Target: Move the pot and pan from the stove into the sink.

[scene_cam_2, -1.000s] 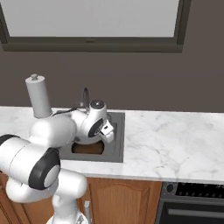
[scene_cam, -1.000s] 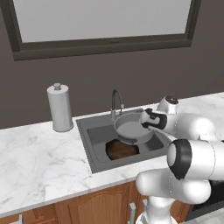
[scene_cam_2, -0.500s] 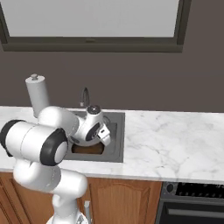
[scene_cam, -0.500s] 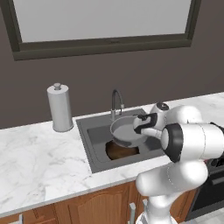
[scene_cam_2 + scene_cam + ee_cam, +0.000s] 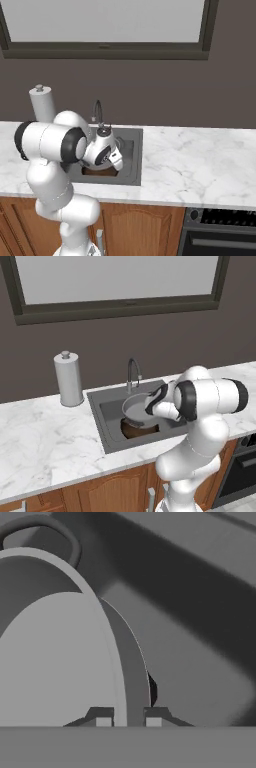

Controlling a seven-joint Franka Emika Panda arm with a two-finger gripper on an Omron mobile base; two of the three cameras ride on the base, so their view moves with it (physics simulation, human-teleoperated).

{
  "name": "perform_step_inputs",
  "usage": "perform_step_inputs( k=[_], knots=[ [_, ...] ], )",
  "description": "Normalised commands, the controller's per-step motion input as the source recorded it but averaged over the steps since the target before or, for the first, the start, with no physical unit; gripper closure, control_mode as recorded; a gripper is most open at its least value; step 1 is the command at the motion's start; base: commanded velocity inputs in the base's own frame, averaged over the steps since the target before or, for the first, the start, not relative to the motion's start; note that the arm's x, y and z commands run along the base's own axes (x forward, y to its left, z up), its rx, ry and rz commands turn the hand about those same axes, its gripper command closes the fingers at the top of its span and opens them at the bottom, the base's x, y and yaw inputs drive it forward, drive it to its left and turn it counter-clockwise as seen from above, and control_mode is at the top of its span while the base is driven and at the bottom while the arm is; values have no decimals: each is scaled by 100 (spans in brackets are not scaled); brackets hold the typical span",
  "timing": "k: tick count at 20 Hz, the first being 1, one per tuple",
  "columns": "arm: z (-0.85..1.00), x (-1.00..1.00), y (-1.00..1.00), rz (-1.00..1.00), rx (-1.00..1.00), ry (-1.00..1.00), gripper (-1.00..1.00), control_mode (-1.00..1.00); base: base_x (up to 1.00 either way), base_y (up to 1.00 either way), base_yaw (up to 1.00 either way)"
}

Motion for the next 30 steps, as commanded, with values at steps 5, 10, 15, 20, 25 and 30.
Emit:
perform_step_inputs(
  k=[5,10,15,20,25,30],
  knots=[
    [-47,18,8,-3,-1,-1,100,-100,0,0,0],
    [-29,18,4,-1,-4,-3,100,-100,0,0,0],
    [-2,8,1,-2,0,-2,100,-100,0,0,0],
    [57,0,-2,-5,4,0,-100,-100,0,0,0],
    [98,0,-7,-1,6,-2,-100,-100,0,0,0],
    [100,0,-7,0,4,-1,-100,-100,0,0,0]
  ],
)
